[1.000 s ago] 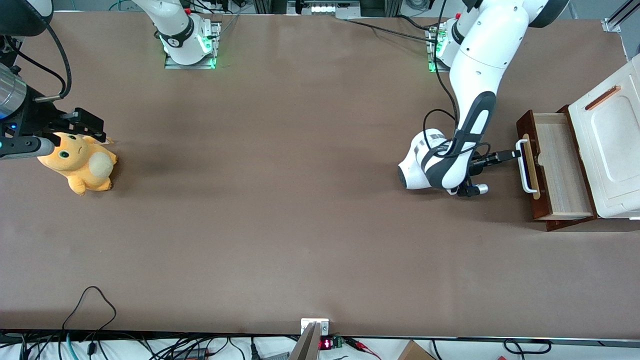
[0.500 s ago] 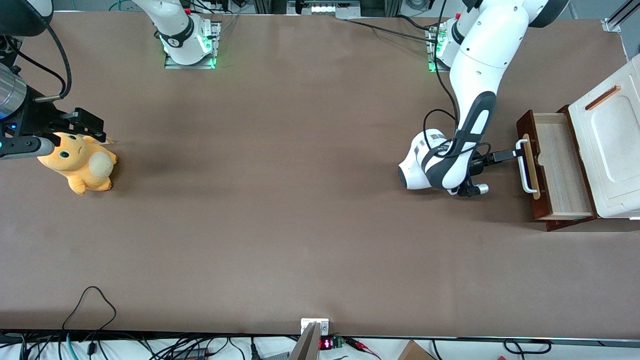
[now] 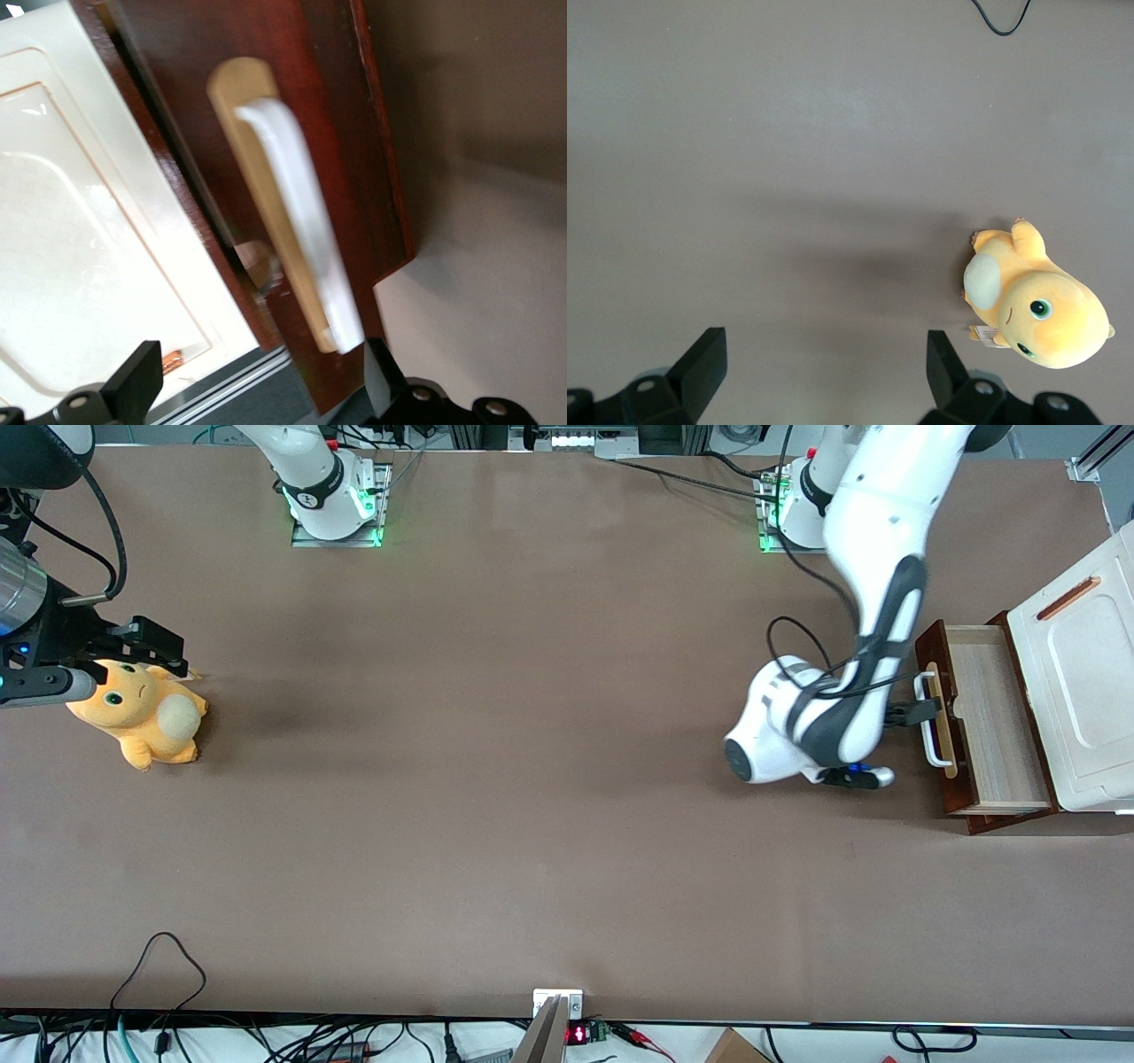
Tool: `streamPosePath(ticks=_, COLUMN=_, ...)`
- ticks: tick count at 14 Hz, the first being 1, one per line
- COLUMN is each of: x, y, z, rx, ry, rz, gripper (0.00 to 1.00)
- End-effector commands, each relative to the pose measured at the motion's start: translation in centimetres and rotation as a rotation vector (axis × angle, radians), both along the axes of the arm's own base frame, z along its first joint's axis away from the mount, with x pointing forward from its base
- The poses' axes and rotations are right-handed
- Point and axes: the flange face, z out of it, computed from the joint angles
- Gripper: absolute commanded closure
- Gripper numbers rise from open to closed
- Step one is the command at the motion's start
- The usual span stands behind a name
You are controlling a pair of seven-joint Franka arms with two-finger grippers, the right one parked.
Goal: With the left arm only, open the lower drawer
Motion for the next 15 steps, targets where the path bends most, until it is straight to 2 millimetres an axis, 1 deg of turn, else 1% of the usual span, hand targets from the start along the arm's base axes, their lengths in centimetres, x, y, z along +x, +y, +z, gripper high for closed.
streamPosePath(ticks=1, x=1.5, y=2.6, z=6.7, rx=-0.187, ry=0.004, rz=0.067, gripper=0.0)
streamPosePath(ticks=3, x=2.5, y=5.3, z=11.4, rx=-0.352, ry=-0.034, rz=0.111, gripper=0.0)
streamPosePath(ticks=4, x=2.6, y=6.4, z=13.4, rx=-0.419, ry=-0.035, rz=0.121, gripper=0.0)
streamPosePath(ticks=5, x=2.7, y=6.9, z=15.0, rx=-0.455, ry=-0.047, rz=0.109, gripper=0.0)
streamPosePath(ticks=6, x=2.9, y=6.9, z=16.7, rx=-0.496, ry=-0.082, rz=0.09, gripper=0.0)
streamPosePath(ticks=7, x=3.0, y=7.1, z=18.9, rx=-0.557, ry=-0.133, rz=0.105, gripper=0.0)
streamPosePath(ticks=8, x=3.3, y=7.9, z=20.7, rx=-0.619, ry=-0.18, rz=0.133, gripper=0.0)
streamPosePath(ticks=9, x=3.7, y=7.9, z=22.7, rx=-0.667, ry=-0.225, rz=0.145, gripper=0.0)
streamPosePath(ticks=10, x=3.7, y=8.1, z=23.7, rx=-0.693, ry=-0.246, rz=0.153, gripper=0.0)
streamPosePath(ticks=11, x=3.3, y=8.3, z=25.4, rx=-0.719, ry=-0.279, rz=0.159, gripper=0.0)
streamPosePath(ticks=13, x=3.0, y=8.8, z=27.8, rx=-0.809, ry=-0.35, rz=0.17, gripper=0.0)
streamPosePath(ticks=14, x=3.3, y=9.0, z=28.9, rx=-0.871, ry=-0.411, rz=0.161, gripper=0.0)
streamPosePath(ticks=15, x=3.6, y=8.9, z=29.6, rx=-0.928, ry=-0.456, rz=0.157, gripper=0.0)
